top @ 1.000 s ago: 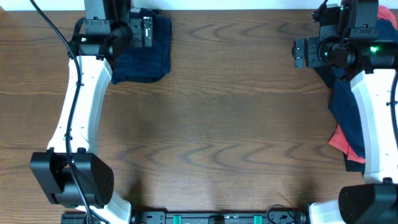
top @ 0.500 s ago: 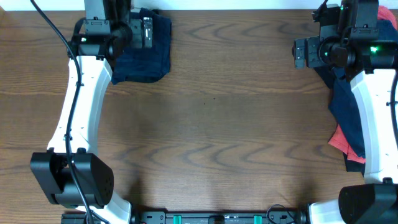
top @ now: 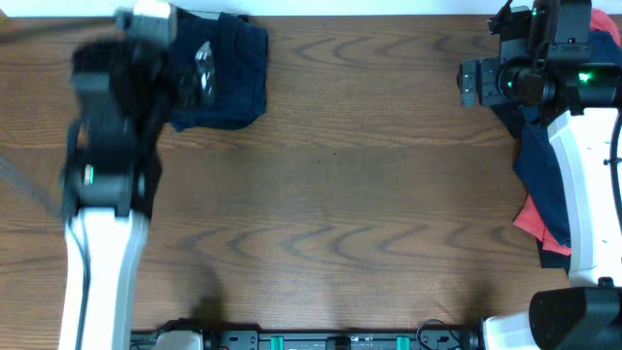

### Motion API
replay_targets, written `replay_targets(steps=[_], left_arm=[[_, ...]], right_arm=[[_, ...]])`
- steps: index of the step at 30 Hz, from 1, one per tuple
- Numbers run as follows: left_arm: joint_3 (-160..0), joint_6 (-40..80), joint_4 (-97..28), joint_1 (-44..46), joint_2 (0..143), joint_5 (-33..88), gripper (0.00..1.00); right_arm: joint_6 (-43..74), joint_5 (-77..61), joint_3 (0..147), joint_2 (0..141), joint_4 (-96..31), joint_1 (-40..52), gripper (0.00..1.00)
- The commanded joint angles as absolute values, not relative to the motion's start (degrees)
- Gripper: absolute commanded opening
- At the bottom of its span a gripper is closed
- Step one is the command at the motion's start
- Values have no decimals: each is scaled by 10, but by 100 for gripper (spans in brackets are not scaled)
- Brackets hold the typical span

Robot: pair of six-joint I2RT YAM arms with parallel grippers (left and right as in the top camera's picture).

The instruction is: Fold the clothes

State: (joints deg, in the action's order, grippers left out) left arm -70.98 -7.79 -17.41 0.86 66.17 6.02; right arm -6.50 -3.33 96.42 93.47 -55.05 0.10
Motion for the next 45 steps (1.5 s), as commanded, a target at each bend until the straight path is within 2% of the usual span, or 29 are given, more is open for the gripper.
replay_targets(steps=[1,6,12,18,25,35,45], left_arm=[[-578,-86,-135,-14,578,60,98],[-394,-50,-76,-41,428,72,98],[-182,-50,71,-46,277,86,98],[-60,-46,138,-46,183,88,98],[-5,-46,123,-46,118,74,98],[-2,-37,-39,-49,37,46,98],[-2,-38,-38,-49,11,38,98]], right_arm=[[-69,-30,970,932,-551,3,99],[-69,-30,970,932,-551,3,99],[-69,-30,970,932,-551,3,99],[-69,-30,970,932,-551,3,99],[-69,-30,970,932,-551,4,99],[-69,-30,970,932,-551,3,99],[-69,-30,970,932,-551,4,99]])
